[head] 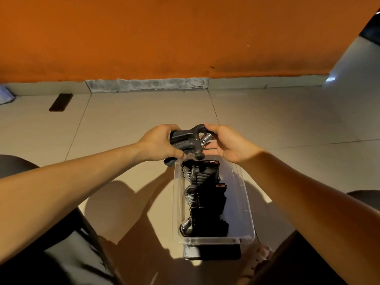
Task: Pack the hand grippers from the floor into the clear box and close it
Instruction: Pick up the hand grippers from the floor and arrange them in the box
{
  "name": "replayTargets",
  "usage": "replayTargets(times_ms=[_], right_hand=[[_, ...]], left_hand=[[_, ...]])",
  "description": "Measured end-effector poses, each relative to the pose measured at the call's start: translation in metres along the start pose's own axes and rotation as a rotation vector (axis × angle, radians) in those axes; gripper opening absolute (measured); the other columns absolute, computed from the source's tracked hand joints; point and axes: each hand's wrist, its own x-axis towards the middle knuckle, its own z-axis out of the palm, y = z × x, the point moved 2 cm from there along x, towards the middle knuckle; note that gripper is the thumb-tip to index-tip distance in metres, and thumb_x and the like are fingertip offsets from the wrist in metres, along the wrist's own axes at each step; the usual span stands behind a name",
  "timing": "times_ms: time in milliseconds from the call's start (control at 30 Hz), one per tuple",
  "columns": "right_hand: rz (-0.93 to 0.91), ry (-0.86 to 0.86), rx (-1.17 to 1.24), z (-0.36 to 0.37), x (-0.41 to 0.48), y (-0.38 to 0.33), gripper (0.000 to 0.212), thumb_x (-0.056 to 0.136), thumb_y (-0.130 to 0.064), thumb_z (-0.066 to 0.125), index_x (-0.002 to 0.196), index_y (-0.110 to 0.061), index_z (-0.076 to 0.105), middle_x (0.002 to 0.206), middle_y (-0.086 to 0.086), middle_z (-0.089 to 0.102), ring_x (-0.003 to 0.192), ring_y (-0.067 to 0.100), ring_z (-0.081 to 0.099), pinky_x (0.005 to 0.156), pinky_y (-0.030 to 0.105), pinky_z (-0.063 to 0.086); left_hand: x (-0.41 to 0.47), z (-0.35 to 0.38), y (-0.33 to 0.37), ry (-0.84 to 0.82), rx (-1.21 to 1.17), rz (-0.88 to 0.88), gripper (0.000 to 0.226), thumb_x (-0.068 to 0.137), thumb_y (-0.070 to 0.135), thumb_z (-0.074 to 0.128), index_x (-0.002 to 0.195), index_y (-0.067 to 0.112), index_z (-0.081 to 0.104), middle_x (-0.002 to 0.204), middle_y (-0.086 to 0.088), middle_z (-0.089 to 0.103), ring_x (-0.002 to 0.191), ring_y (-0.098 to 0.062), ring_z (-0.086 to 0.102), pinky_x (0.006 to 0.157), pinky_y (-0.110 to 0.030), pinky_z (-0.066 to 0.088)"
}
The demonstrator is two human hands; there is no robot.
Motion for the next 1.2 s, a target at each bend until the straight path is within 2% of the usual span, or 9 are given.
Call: replayTargets(times_ms=[133,267,367,433,600,700,900,1067,1200], right_hand=[[0.053,-0.034,0.201,0.004,0.007,0.007,0.042,0.106,-0.039,0.044,0.128,-0.006,0.058,0.123,0.024,0.069,0.109,0.041,0.069,0.095,0.058,0.054],[0.109,-0.038,0.215,0.007,0.006,0.012,0.043,0.108,-0.027,0.034,0.132,0.004,0.053,0.117,0.028,0.069,0.102,0.042,0.072,0.08,0.052,0.061],[0.107,-0.062,0.182,0.008,0.003,0.014,0.032,0.104,-0.004,0.039,0.132,0.007,0.052,0.117,0.029,0.069,0.103,0.041,0.072,0.08,0.05,0.062],[0.086,-0.079,0.185,0.007,0.002,0.014,0.03,0.102,0.001,0.045,0.129,0.009,0.054,0.12,0.029,0.068,0.108,0.041,0.07,0.083,0.049,0.061],[0.046,-0.058,0.229,0.003,0.003,0.014,0.029,0.097,0.006,0.054,0.126,0.009,0.056,0.115,0.031,0.068,0.103,0.039,0.072,0.091,0.048,0.059],[0.006,-0.052,0.212,0.0,0.006,0.014,0.029,0.096,0.008,0.056,0.125,0.011,0.057,0.115,0.031,0.069,0.105,0.04,0.071,0.095,0.049,0.057],[-0.038,0.0,0.171,-0.007,0.007,0.013,0.028,0.094,0.011,0.056,0.122,0.011,0.06,0.117,0.029,0.068,0.105,0.039,0.071,0.09,0.046,0.06],[-0.053,0.079,0.084,-0.019,0.01,0.008,0.022,0.096,0.008,0.055,0.116,0.008,0.064,0.114,0.027,0.068,0.103,0.037,0.071,0.075,0.036,0.063],[-0.047,0.059,-0.097,-0.028,0.015,0.01,0.019,0.099,0.0,0.056,0.115,0.003,0.066,0.108,0.023,0.071,0.078,0.021,0.074,0.063,0.023,0.062]], left_hand=[[-0.003,0.002,-0.003,0.061,-0.077,-0.083,0.049,0.056,0.033,0.091,0.097,0.027,0.065,0.089,0.002,0.072,0.082,-0.022,0.069,0.075,-0.048,0.061],[-0.005,0.003,-0.005,0.117,-0.172,-0.209,0.05,0.052,0.032,0.094,0.093,0.026,0.066,0.089,-0.001,0.072,0.083,-0.024,0.07,0.074,-0.048,0.062],[-0.006,0.005,-0.006,0.119,-0.23,-0.263,0.066,0.036,0.046,0.092,0.092,0.022,0.067,0.086,-0.004,0.073,0.082,-0.028,0.071,0.074,-0.048,0.062],[-0.005,0.006,-0.006,0.116,-0.247,-0.268,0.073,0.031,0.053,0.09,0.092,0.02,0.068,0.084,-0.006,0.073,0.076,-0.028,0.07,0.069,-0.045,0.059],[-0.002,0.009,-0.008,0.105,-0.297,-0.243,0.059,0.051,0.038,0.099,0.095,0.015,0.067,0.076,-0.005,0.07,0.056,-0.018,0.062,0.053,-0.032,0.048],[-0.001,0.008,-0.008,0.084,-0.337,-0.214,0.065,0.048,0.039,0.099,0.097,0.012,0.066,0.074,-0.007,0.069,0.053,-0.018,0.06,0.052,-0.033,0.048],[0.001,0.005,-0.009,0.073,-0.356,-0.19,0.061,0.057,0.03,0.1,0.102,0.009,0.065,0.072,-0.008,0.066,0.054,-0.023,0.062,0.053,-0.037,0.052],[0.003,-0.005,-0.018,0.114,-0.307,-0.177,0.06,0.056,0.037,0.099,0.1,0.013,0.066,0.083,-0.007,0.07,0.062,-0.023,0.067,0.063,-0.041,0.056],[0.001,-0.012,-0.025,0.097,-0.266,-0.177,0.056,0.058,0.033,0.099,0.098,0.013,0.065,0.076,-0.006,0.066,0.056,-0.021,0.061,0.064,-0.043,0.054]])
